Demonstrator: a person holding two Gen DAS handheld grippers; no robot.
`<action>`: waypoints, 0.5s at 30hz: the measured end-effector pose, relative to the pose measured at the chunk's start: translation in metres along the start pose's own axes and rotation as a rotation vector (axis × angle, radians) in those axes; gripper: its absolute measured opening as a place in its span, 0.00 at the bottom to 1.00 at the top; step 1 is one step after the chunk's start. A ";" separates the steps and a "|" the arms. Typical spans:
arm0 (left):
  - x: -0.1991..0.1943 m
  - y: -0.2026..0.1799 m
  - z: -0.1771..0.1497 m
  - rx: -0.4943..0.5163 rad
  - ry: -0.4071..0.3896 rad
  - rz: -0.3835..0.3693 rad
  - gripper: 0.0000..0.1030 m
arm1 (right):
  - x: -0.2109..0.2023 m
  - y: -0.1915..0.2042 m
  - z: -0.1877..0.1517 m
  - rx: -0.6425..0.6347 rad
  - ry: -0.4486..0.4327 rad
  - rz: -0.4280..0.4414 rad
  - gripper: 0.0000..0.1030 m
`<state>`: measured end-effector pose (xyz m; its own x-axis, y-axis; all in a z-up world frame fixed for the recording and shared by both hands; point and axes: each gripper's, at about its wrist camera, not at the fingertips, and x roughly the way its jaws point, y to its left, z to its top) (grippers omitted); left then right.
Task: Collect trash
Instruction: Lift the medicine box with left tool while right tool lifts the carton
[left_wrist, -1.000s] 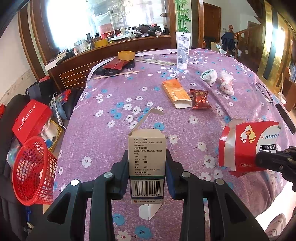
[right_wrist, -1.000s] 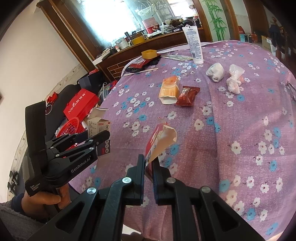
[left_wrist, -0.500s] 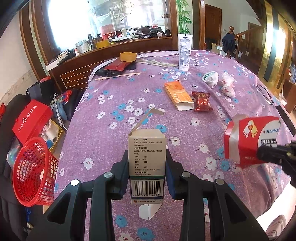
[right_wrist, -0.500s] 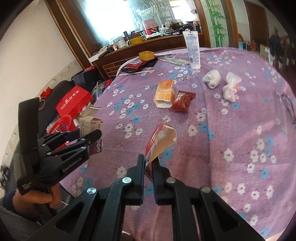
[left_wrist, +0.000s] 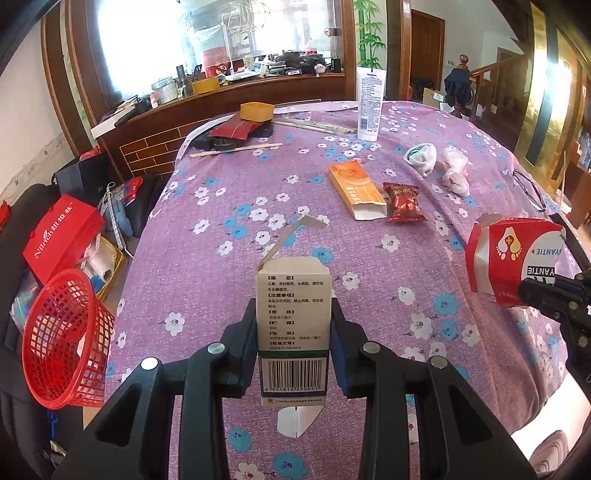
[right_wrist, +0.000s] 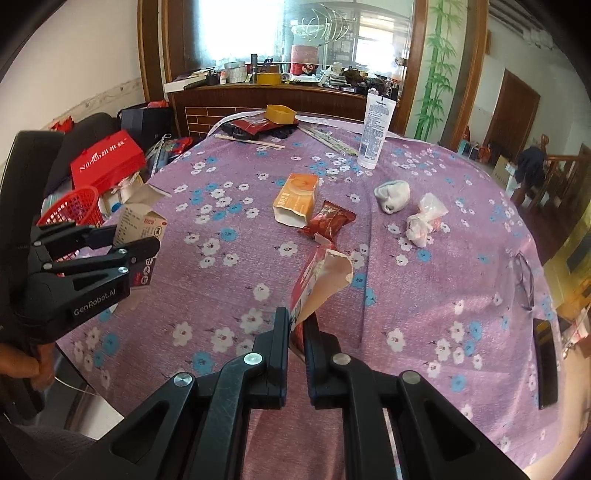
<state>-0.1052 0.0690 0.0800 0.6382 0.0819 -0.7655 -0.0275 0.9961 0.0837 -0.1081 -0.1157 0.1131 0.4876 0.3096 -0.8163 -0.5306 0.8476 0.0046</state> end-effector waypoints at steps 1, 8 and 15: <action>0.000 -0.001 0.000 0.000 0.000 -0.001 0.32 | 0.000 0.001 0.000 -0.003 0.002 -0.005 0.08; 0.000 -0.001 0.000 -0.001 -0.001 -0.002 0.32 | 0.001 0.004 0.000 -0.017 0.014 -0.015 0.08; 0.001 0.000 0.000 -0.003 0.000 -0.002 0.32 | 0.004 0.008 0.001 -0.036 0.019 -0.019 0.08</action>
<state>-0.1048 0.0695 0.0791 0.6382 0.0801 -0.7657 -0.0285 0.9963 0.0805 -0.1101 -0.1075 0.1105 0.4845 0.2853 -0.8270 -0.5464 0.8369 -0.0313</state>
